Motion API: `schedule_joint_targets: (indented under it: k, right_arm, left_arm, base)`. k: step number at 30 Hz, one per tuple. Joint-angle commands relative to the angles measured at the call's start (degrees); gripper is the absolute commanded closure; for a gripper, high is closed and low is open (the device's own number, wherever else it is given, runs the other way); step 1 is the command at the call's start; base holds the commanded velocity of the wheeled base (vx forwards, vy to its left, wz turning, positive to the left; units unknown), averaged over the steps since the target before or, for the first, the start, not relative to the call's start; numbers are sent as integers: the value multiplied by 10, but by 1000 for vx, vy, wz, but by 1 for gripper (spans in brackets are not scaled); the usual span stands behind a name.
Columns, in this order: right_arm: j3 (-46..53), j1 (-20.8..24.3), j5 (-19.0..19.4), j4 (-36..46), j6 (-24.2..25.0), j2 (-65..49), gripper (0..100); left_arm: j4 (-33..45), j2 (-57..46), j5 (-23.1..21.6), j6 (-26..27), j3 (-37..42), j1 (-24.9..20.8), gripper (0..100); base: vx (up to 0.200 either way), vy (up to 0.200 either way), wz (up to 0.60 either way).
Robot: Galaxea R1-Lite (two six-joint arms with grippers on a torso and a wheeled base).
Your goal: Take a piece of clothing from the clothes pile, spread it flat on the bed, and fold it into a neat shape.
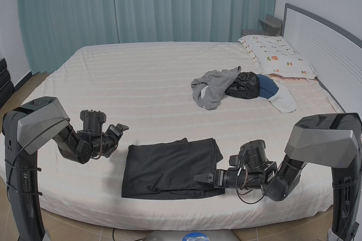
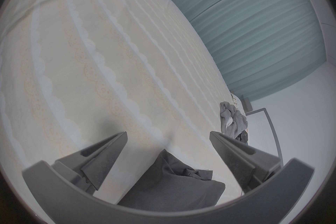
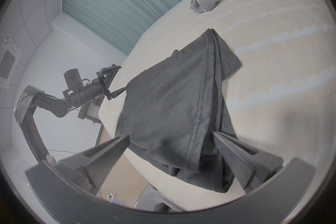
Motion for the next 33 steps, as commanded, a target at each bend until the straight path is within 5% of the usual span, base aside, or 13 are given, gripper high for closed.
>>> schedule_joint_targets:
  k: [1,33]
  right_arm:
    - [1,3,0,0,-3,5,100]
    - [63,-20,-21,7,-24,-38,100]
  left_arm:
    - [0,1,0,0,-1,0,0]
    - [0,0,0,0,-1,3,0]
  base:
    - [0,0,0]
    - [0,0,0]
